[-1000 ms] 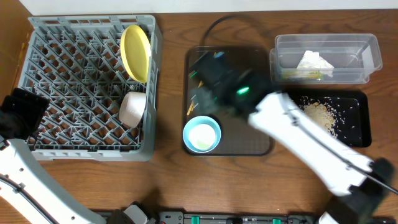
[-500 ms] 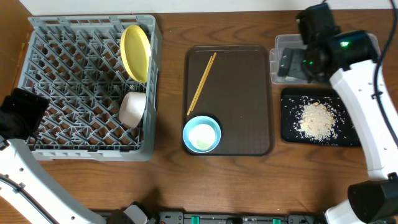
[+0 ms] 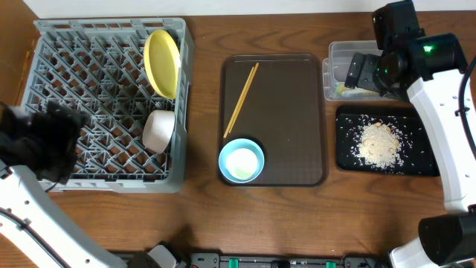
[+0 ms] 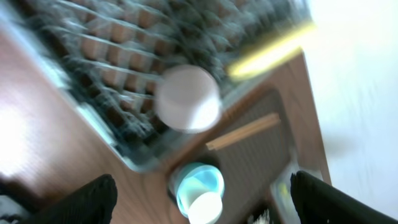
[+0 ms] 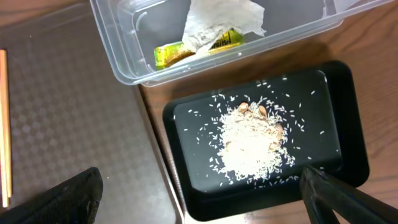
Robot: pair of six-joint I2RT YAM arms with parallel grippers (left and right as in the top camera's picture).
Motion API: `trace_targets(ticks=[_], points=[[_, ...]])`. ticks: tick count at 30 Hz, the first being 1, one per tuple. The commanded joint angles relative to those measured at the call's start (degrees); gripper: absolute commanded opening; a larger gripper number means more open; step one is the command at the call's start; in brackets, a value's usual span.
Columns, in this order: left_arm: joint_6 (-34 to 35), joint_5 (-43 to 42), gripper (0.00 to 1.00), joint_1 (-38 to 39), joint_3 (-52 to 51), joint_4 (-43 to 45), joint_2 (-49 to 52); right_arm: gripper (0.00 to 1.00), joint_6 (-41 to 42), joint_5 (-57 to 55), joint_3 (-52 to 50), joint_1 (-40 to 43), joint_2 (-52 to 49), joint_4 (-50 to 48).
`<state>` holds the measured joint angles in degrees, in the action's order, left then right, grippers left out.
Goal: Sort waste into correct bins and load items into the dishwasher
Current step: 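Swing the left arm from the rack toward the light-blue cup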
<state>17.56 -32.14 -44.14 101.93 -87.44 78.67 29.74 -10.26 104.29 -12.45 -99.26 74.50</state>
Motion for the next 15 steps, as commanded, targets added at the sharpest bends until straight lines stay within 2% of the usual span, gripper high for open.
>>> trace_targets(ticks=[1, 3, 6, 11, 12, 15], points=[[-17.16, -15.41, 0.9, 6.69, 0.28, -6.86, 0.22, 0.99, 0.42, -0.44, 0.11, 0.07, 0.57, 0.07], [-19.74, -15.19, 0.88, 11.43, 0.22, -9.35, 0.2, 0.99, 0.42, -0.44, 0.11, 0.07, 0.57, 0.07], [-19.71, -14.14, 0.8, 20.61, -0.59, -9.35, -0.24, 0.99, 0.44, -0.42, 0.11, 0.07, 0.57, 0.07], [-19.23, -12.26, 0.74, 38.6, -1.38, -6.34, -0.09, 0.99, 0.42, -0.44, 0.11, 0.07, 0.57, 0.07], [-18.49, -11.04, 0.74, 40.79, -1.55, -5.66, -0.09, 0.99, 0.42, -0.42, 0.11, 0.07, 0.57, 0.07], [-9.18, -0.57, 0.73, 49.83, -3.02, -2.56, -0.07, 0.99, 0.42, -0.42, 0.11, 0.07, 0.57, 0.07]])
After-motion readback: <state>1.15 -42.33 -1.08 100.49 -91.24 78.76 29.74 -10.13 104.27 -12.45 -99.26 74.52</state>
